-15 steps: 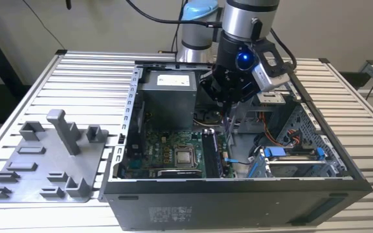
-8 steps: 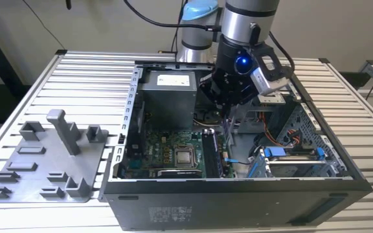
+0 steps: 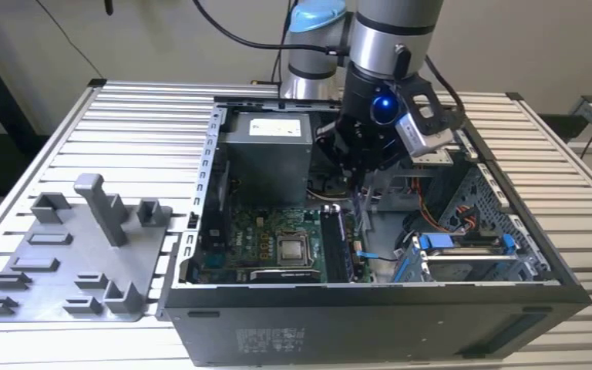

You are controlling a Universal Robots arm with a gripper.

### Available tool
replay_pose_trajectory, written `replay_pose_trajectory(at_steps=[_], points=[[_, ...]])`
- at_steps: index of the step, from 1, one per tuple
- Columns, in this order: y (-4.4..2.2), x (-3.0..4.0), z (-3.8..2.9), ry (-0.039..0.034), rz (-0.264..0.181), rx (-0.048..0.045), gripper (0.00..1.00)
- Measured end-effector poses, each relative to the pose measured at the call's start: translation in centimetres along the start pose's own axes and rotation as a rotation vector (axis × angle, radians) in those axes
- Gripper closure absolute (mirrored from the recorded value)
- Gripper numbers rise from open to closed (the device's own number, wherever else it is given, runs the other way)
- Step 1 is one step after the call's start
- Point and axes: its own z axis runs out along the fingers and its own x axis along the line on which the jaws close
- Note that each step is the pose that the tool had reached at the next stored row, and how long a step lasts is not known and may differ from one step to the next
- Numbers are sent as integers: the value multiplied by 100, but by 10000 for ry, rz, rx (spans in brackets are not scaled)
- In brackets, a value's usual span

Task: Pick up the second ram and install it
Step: 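Insert the second ram into the second slot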

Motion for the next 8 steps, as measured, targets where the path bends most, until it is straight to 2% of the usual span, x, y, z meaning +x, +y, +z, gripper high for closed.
replay_pose_trajectory(at_steps=[8], points=[[3, 1, 83, 1, 0, 1, 86]])
